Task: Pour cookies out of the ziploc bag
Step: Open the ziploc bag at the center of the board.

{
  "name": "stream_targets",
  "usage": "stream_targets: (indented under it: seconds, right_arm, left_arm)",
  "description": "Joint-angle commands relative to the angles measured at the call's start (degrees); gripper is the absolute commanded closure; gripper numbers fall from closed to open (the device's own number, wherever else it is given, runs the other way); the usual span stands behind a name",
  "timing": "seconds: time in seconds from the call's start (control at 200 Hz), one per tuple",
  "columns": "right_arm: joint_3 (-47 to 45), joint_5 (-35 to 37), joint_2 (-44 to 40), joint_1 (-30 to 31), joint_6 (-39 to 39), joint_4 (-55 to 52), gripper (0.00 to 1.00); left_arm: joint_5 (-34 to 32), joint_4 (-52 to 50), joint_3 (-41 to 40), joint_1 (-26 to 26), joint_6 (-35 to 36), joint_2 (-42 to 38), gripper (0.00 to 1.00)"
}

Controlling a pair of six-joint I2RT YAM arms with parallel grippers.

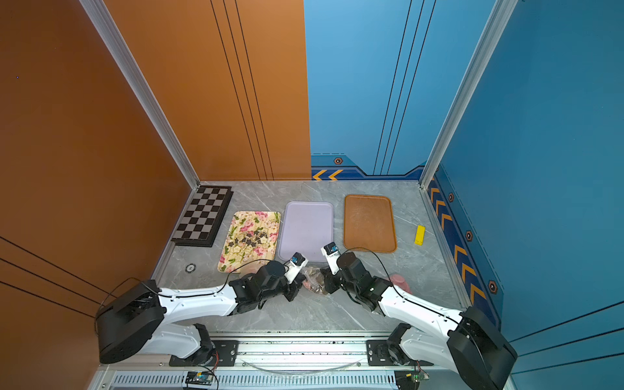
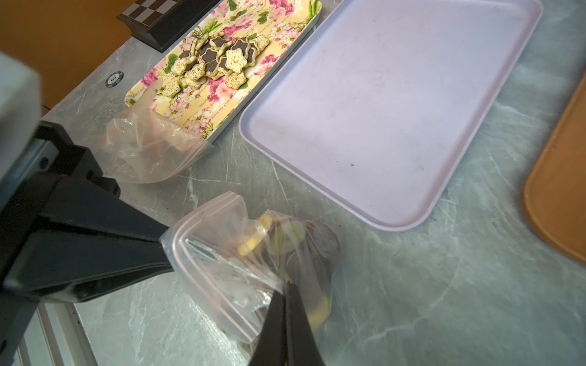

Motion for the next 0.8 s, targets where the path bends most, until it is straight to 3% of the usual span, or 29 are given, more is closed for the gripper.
stream_targets:
  seconds: [0.0, 0.435, 0.646, 0.711, 0.796]
  right_arm:
    - [-1.14, 10.18, -1.17, -2.55, 2.95, -3.47, 1.00]
    - [-2.07, 9.89, -1.33, -5.57, 4.98, -3.55, 1.00]
    - [-2.41, 3.85, -1.29, -5.71, 4.40, 1.10, 1.00]
    - [-2.30, 1.84, -1.82, -5.63, 3.99, 1.88, 0.79]
    - [-2.30, 0.91, -3.89, -5.16, 3.68, 1.76, 0.65]
  left_arm:
    - [-1.28, -3.57, -2.64, 1.40, -0.19, -1.48, 1.00]
    - [3.65, -3.50, -4.51, 5.24, 1.20, -2.86, 1.00]
    - [5.98, -3.46, -4.60, 5.73, 1.27, -5.39, 1.00]
    - [7.13, -3.38, -4.79, 5.85, 1.01, -7.33, 1.00]
    - [9.04, -3.42, -4.85, 6.08, 0.23, -9.83, 1.00]
